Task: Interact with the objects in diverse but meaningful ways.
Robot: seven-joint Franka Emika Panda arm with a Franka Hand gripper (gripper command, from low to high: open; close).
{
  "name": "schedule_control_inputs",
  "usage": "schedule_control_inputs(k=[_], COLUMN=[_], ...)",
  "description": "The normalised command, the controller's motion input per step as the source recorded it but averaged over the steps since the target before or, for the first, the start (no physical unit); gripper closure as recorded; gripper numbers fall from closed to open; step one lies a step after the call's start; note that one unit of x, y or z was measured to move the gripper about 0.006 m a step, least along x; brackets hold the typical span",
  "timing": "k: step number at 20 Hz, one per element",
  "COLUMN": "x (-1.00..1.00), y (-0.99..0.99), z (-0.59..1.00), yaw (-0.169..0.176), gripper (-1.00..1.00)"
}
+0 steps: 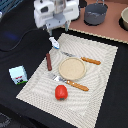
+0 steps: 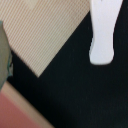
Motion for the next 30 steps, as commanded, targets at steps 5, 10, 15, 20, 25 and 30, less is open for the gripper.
schedule_control_inputs(k=[5, 10, 15, 20, 25, 30], x=[0.28, 0.31, 0.60, 0.74, 0.61, 0.36], y=[-0.01, -0.40, -0.49, -0.39, -0.49, -0.53], z=[0.71, 0.49, 0.53, 0.42, 0.07, -0.12], yaw=[-0.001, -0.002, -0.023, -0.103, -0.114, -0.056], gripper=[-1.00, -1.00, -1.00, -1.00, -1.00, -1.00])
